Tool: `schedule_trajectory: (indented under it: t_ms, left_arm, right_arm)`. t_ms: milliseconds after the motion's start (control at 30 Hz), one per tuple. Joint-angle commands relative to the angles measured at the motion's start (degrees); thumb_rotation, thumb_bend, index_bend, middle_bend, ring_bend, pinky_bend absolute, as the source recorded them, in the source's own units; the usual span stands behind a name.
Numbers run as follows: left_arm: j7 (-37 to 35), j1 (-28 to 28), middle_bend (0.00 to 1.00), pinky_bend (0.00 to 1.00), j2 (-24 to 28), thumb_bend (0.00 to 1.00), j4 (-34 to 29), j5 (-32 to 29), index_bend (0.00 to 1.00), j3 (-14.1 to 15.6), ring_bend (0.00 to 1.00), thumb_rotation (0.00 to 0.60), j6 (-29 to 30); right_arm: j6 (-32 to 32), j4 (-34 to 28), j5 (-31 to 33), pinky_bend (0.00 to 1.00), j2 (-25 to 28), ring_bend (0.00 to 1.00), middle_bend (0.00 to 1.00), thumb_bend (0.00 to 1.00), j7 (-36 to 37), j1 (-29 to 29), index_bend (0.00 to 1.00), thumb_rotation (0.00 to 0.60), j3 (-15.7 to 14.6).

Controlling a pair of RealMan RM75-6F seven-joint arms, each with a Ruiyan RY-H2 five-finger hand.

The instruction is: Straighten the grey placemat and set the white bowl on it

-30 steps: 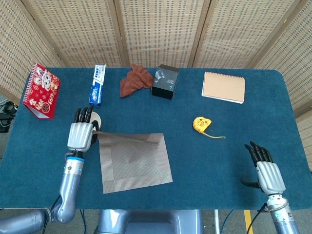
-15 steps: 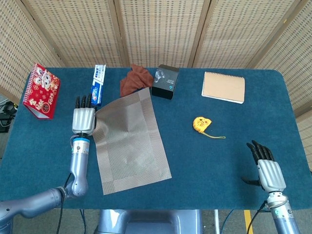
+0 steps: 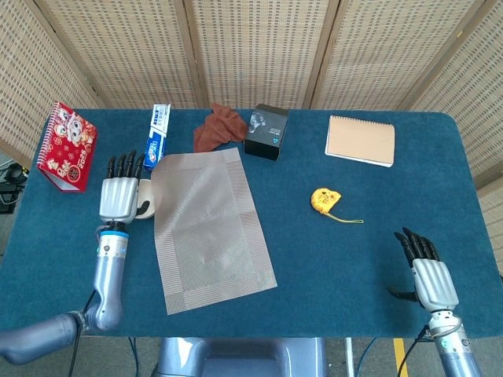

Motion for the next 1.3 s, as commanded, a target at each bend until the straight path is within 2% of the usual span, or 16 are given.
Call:
schedule_trajectory:
  t_ms: [33, 133, 333, 467, 767, 1000, 1300]
  left_arm:
    - [-5.1, 6.0, 0.0, 0.0, 7.4, 0.2, -9.0, 3.9, 0.0, 4.0, 0.0, 0.6, 4.1]
    - [-6.8, 9.2, 0.0, 0.0, 11.8, 0.2, -13.5, 6.4, 0.0, 6.9, 0.0, 0.6, 6.2]
    - [-11.1, 15.0, 0.0, 0.0, 17.7, 0.2, -17.5, 12.4, 0.0, 11.8, 0.0, 0.6, 11.4]
    - [-16.3, 21.0, 0.0, 0.0, 20.2, 0.2, -17.2, 17.5, 0.0, 16.5, 0.0, 0.6, 17.5]
    - [-23.1, 28.4, 0.0, 0.0, 23.1, 0.2, -16.2, 22.7, 0.0, 21.7, 0.0, 0.6, 23.7]
    - [-26.7, 31.7, 0.0, 0.0, 25.6, 0.2, -16.6, 24.1, 0.0, 21.6, 0.0, 0.6, 26.9]
    - [-26.8, 32.1, 0.0, 0.0, 25.8, 0.2, -16.7, 24.8, 0.0, 20.8, 0.0, 0.6, 25.8]
  right_arm:
    - [0.6, 0.0, -0.9, 0.0, -0.1, 0.0, 0.0, 0.06, -0.1, -0.1, 0.05, 0.6, -0.3]
    - [1.0, 0.1, -1.5, 0.0, -0.3, 0.0, 0.0, 0.04, -0.5, -0.3, 0.05, 0.6, -0.6]
    - [1.0, 0.2, -2.1, 0.0, -0.8, 0.0, 0.0, 0.04, -1.7, -0.3, 0.05, 0.6, -1.2]
    - [0.7, 0.6, -2.6, 0.0, -1.2, 0.0, 0.0, 0.04, -2.9, -0.2, 0.05, 0.6, -1.6]
    - [0.6, 1.3, -3.9, 0.0, -1.9, 0.0, 0.0, 0.0, -5.1, 0.0, 0.05, 0.6, -2.3]
    - [0.2, 1.7, -8.8, 0.0, -3.2, 0.0, 0.0, 0.0, -5.1, 1.5, 0.05, 0.6, -3.6]
    - [-5.6, -0.4, -10.7, 0.0, -8.7, 0.0, 0.0, 0.0, -12.8, 5.8, 0.08, 0.6, -3.7]
